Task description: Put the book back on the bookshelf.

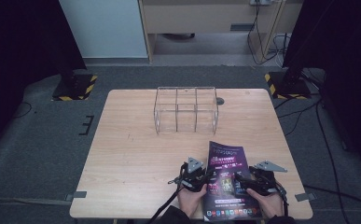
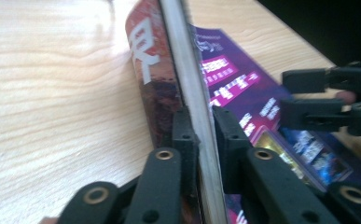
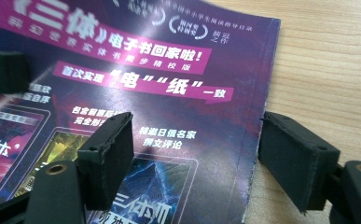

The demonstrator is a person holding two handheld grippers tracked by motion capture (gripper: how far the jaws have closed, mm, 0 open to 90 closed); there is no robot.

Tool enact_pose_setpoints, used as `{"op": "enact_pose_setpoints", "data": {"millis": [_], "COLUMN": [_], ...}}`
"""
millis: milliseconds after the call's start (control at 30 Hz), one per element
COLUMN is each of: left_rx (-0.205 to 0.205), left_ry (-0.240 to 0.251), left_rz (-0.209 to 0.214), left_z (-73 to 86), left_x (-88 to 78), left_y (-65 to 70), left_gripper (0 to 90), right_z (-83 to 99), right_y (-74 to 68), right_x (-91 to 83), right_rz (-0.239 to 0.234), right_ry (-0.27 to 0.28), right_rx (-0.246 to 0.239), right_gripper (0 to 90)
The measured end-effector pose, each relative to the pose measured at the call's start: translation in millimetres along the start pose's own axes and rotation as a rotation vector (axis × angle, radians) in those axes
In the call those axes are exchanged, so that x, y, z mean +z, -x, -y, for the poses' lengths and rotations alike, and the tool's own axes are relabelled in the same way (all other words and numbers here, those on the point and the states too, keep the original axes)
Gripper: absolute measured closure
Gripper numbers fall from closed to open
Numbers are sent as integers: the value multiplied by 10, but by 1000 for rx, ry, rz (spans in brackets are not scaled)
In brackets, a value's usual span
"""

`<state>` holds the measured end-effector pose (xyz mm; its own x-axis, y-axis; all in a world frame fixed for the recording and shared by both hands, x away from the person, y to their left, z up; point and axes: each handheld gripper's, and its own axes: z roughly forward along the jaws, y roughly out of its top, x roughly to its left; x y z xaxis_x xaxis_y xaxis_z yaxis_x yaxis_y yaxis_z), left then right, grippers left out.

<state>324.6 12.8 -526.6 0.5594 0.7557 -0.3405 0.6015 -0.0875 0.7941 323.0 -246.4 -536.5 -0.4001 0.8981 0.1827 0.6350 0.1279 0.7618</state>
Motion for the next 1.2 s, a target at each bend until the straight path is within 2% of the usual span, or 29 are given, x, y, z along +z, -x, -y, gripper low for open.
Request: {"op": "enact_pose_setpoints", "data": {"millis": [33,100,200,333,533,667,933,1200], "left_rx": [-4,20,32,23,16,23,54,65], "left_ry": [11,25,41,57,84,110,127,161], "left_rz": [12,12,23,42,56,58,60,67], "left_z": [-8,-30,-53,-66,-106,-147,-214,-268], "left_x": [-13,-34,-55,-75,-137,-208,-290,-382], "left_y": [10,47,75,70,72,63,68,63], "left_gripper": [827,846,847,847,848,847,847,847], "right_z": [0,1,-7,-18,-22,-26,-40,-52], "right_y": [3,5,9,34,44,61,69,59], "right_x": [0,-3,-23,-44,-64,-82,-84,-81], "right_rz": [-4,-11,-9,-35,-59,-71,-95,-127], "right_ry": [1,-1,-5,4,5,14,16,34], "right_rx": [2,8,-30,-10,-11,5,10,12], "right_gripper": [259,239,215,192,187,185,171,162]}}
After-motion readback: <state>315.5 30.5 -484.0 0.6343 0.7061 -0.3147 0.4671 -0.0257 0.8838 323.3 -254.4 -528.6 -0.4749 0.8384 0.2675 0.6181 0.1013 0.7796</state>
